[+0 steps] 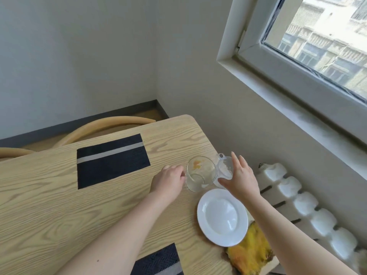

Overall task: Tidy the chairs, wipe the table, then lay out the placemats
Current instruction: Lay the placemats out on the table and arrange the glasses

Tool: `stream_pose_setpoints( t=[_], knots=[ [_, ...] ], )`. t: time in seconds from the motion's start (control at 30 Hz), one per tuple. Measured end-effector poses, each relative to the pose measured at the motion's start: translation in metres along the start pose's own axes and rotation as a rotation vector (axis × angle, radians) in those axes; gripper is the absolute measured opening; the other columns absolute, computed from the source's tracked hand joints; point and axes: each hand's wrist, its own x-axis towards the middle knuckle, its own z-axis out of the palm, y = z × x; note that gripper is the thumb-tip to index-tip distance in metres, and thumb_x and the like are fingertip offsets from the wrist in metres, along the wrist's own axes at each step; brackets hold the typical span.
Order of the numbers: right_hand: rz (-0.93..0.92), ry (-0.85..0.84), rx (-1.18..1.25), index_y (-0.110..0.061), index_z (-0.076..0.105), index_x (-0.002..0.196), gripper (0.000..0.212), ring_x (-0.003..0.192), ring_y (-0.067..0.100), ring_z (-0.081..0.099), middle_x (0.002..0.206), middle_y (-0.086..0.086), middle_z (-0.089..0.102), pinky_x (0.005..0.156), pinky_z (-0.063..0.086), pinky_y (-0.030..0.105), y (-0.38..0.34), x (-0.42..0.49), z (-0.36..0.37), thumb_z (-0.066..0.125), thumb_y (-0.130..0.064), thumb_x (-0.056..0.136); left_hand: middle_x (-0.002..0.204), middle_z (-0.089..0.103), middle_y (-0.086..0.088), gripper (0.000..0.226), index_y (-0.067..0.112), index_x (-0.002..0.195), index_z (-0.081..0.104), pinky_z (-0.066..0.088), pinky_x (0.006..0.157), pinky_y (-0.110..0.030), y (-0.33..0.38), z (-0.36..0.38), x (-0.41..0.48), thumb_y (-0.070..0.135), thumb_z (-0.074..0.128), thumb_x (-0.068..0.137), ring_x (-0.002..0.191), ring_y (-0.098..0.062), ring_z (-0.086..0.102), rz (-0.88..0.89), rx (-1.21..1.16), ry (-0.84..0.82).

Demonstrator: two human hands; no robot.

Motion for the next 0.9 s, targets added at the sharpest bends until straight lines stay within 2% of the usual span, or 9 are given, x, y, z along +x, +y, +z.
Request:
stream_pose_setpoints(
  t=[0.17, 0.27, 0.33, 0.47, 0.63, 0.7, 0.77, 0.83, 0.9],
  knots=[
    [0.004, 0.037, 0.069, -0.022, 0.029, 0.148, 0.084, 0.12, 0.025, 0.051, 0.14, 0.005, 0.042, 0.088, 0.044, 0.033, 0.003, 0.014, 0.007, 0.071, -0.033, 0.076, 0.098, 0.065, 0.008, 0.021, 0.021, 0.097, 0.067, 0.049, 0.076, -0.033, -0.008, 0.003, 0.012, 0.037, 0.053, 0.094, 0.09, -0.013, 0.056, -0.02, -0.072, 0.045],
    [-0.028, 0.01, 0.112, -0.029, 0.04, 0.139, 0.075, 0.109, 0.023, 0.054, 0.133, 0.002, 0.042, 0.079, 0.043, 0.028, 0.002, 0.021, 0.005, 0.07, -0.02, 0.07, 0.094, 0.067, 0.004, 0.021, 0.02, 0.094, 0.069, 0.051, 0.073, -0.033, -0.008, 0.004, 0.019, 0.036, 0.056, 0.093, 0.083, -0.017, 0.061, -0.093, -0.12, 0.121],
    [-0.073, -0.006, 0.105, -0.032, 0.043, 0.136, 0.073, 0.11, 0.022, 0.053, 0.133, 0.002, 0.041, 0.078, 0.042, 0.025, 0.003, 0.027, 0.004, 0.064, -0.009, 0.07, 0.091, 0.069, 0.002, 0.022, 0.018, 0.093, 0.069, 0.052, 0.07, -0.033, -0.011, 0.001, 0.028, 0.036, 0.055, 0.093, 0.079, -0.019, 0.062, -0.126, -0.107, 0.154],
    [-0.192, -0.051, 0.101, -0.034, 0.049, 0.134, 0.082, 0.13, 0.026, 0.039, 0.145, 0.006, 0.033, 0.096, 0.041, 0.029, 0.007, 0.035, 0.003, 0.049, 0.011, 0.066, 0.088, 0.068, -0.002, 0.022, 0.015, 0.091, 0.068, 0.049, 0.067, -0.033, -0.014, -0.007, 0.049, 0.032, 0.055, 0.094, 0.078, -0.021, 0.062, -0.121, -0.079, 0.15],
    [-0.282, -0.118, 0.142, -0.037, 0.047, 0.136, 0.091, 0.145, 0.022, 0.017, 0.155, 0.008, 0.024, 0.109, 0.03, 0.031, 0.005, 0.038, 0.002, 0.042, 0.015, 0.062, 0.093, 0.068, -0.004, 0.014, 0.015, 0.096, 0.066, 0.045, 0.066, -0.031, 0.001, 0.0, 0.065, 0.022, 0.055, 0.094, 0.083, -0.023, 0.061, -0.09, -0.088, 0.151],
    [-0.251, -0.154, 0.159, -0.04, 0.04, 0.141, 0.092, 0.147, 0.019, 0.011, 0.158, 0.007, 0.019, 0.111, 0.028, 0.031, 0.008, 0.04, 0.001, 0.048, 0.012, 0.065, 0.1, 0.068, -0.004, 0.019, 0.016, 0.103, 0.064, 0.045, 0.068, -0.03, 0.006, 0.003, 0.067, 0.007, 0.052, 0.092, 0.089, -0.025, 0.061, -0.073, -0.075, 0.153],
    [-0.194, -0.176, 0.18, -0.042, 0.029, 0.145, 0.096, 0.147, 0.019, 0.011, 0.159, 0.006, 0.015, 0.112, 0.031, 0.035, 0.013, 0.042, 0.0, 0.066, -0.002, 0.067, 0.103, 0.067, -0.005, 0.029, 0.016, 0.108, 0.061, 0.043, 0.067, -0.03, 0.01, 0.004, 0.068, -0.002, 0.048, 0.089, 0.092, -0.027, 0.061, -0.058, -0.051, 0.144],
    [-0.125, -0.131, 0.191, -0.04, 0.024, 0.147, 0.103, 0.143, 0.02, 0.021, 0.155, 0.003, 0.021, 0.108, 0.037, 0.038, 0.014, 0.042, 0.001, 0.08, -0.025, 0.061, 0.102, 0.067, -0.006, 0.031, 0.016, 0.109, 0.06, 0.044, 0.068, -0.031, 0.011, 0.005, 0.07, -0.003, 0.046, 0.088, 0.092, -0.027, 0.061, -0.064, -0.048, 0.141],
    [-0.042, -0.059, 0.176, -0.034, 0.024, 0.147, 0.106, 0.133, 0.021, 0.036, 0.145, 0.001, 0.031, 0.1, 0.043, 0.037, 0.011, 0.04, 0.001, 0.083, -0.042, 0.059, 0.101, 0.068, -0.007, 0.025, 0.016, 0.108, 0.06, 0.047, 0.071, -0.033, 0.011, 0.005, 0.073, 0.003, 0.048, 0.09, 0.092, -0.028, 0.061, -0.073, -0.067, 0.144]
  ],
)
